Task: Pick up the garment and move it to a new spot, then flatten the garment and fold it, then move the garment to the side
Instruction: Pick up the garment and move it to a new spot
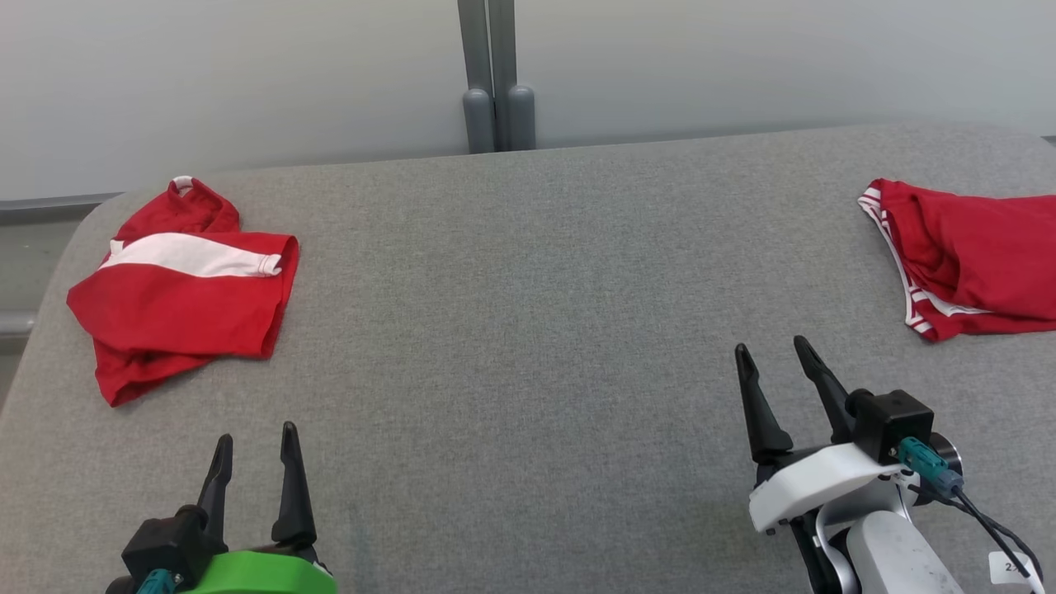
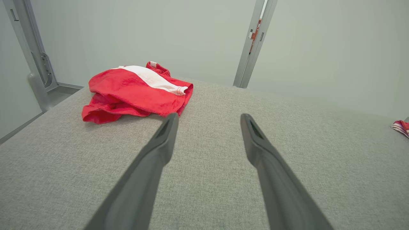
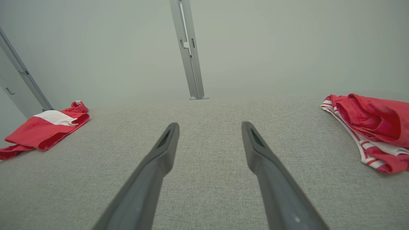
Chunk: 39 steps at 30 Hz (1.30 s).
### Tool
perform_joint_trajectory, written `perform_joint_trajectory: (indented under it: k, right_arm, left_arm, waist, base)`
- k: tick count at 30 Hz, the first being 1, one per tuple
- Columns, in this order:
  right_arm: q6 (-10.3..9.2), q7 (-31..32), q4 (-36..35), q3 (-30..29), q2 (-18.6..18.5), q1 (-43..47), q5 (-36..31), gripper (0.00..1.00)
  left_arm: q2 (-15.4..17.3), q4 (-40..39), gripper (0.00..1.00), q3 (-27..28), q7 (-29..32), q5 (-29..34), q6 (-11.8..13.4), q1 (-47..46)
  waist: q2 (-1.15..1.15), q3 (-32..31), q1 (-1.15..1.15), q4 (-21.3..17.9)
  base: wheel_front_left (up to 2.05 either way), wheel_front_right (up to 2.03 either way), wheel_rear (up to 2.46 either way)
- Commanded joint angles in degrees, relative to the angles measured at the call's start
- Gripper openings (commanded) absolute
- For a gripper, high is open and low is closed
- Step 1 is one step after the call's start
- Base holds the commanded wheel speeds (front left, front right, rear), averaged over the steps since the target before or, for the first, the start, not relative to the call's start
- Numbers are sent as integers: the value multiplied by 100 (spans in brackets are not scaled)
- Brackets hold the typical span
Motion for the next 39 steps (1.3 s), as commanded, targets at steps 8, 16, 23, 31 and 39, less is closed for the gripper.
perform_joint_trajectory:
  k: [8, 16, 23, 31, 39]
  right_arm:
    - [-8, -15, 10, 36, -14, 127, 67, 100]
    - [-8, -15, -70, 108, -13, 155, -36, 100]
    - [-8, -15, -68, 260, -14, 127, 15, 100]
    - [-8, -15, -30, 449, -16, 59, 74, 100]
    - [-8, -15, -35, 613, -22, -67, 21, 100]
  left_arm:
    - [-20, 27, 100, -51, -18, 80, -51, 29]
    - [-35, 5, 100, -93, -17, 115, -46, 42]
    - [-42, -28, 100, -15, -14, 117, -24, 148]
    - [-49, -73, 100, 42, -11, 101, -46, 253]
    - [-21, -171, 100, 232, -11, 33, 27, 255]
  waist:
    - [0, -32, 0, 199]
    - [0, -32, 0, 1202]
    - [0, -43, 0, 2135]
    - [0, -54, 0, 2631]
    - [0, 99, 0, 2487]
  base:
    - [0, 0, 0]
    - [0, 0, 0]
    - [0, 0, 0]
    - [0, 0, 0]
    - [0, 0, 0]
